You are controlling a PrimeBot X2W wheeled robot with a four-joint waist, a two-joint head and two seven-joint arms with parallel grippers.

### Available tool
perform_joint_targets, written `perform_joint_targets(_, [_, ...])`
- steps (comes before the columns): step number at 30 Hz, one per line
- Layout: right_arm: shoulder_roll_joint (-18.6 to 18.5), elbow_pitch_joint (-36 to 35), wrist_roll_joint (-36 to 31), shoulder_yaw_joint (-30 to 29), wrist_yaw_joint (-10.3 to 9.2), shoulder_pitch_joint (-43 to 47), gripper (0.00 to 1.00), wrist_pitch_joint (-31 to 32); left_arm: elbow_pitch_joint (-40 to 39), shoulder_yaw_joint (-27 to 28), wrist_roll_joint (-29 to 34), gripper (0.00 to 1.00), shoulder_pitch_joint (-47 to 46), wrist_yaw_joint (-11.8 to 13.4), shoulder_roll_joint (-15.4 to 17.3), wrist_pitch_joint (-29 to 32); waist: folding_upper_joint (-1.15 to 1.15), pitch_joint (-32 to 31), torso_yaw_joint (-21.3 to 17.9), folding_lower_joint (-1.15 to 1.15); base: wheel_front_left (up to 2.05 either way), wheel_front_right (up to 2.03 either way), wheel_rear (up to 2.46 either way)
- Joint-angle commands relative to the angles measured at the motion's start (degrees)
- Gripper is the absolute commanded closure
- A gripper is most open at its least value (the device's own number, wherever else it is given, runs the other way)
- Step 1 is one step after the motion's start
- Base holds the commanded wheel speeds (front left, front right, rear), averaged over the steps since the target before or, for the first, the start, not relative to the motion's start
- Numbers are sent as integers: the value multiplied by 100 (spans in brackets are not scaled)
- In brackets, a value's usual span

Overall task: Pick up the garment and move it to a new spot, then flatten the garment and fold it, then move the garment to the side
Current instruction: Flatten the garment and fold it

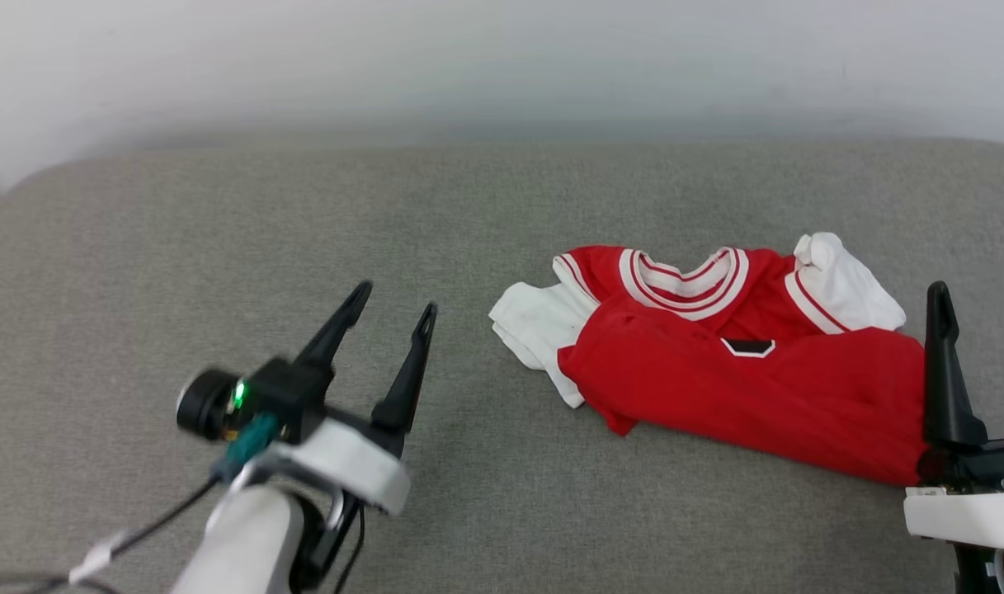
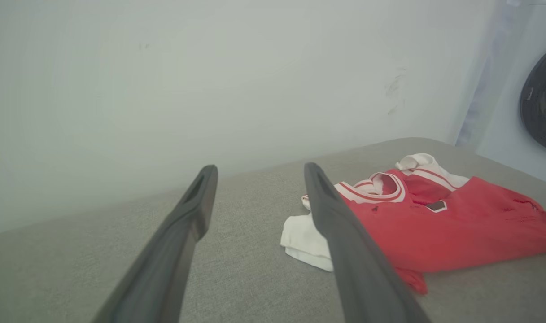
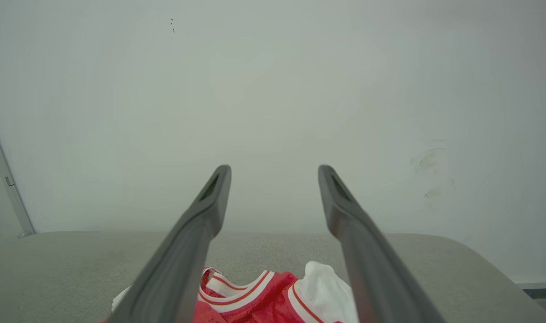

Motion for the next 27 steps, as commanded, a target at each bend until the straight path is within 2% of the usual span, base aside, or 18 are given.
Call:
perform_joint_targets(1, [34,-32,-65,-31,-2,-85,0,-3,-1,-168,-62,0,-295,-7,155,164,0,136,-88,0,0,0,0])
perform_joint_targets(6, [129,-99,-157,-37,-2,-214,0,2,-3,-1058,-856,0,-1698,-3,905,1332,0,497,-278,0,0,0,0])
perform_joint_targets(12, [303,-50,-227,46,-2,-368,0,-74,313,-2177,-2130,0,-3327,1,1712,3521,0,941,-596,0,0,0,0])
perform_joint_targets(17, [415,97,-338,201,-2,-459,0,-177,624,-2804,-3150,0,-4137,0,2118,5006,0,1236,-904,0,0,0,0])
perform_joint_targets(21, [472,226,-336,265,-2,-499,0,-227,833,-3155,-3511,0,-4485,0,2339,5618,0,1464,-1120,0,0,0,0])
perform_joint_targets(27, [525,374,-303,332,-2,-613,0,-299,1175,-3448,-3775,0,-4638,0,2466,5771,0,1717,-1341,0,0,0,0])
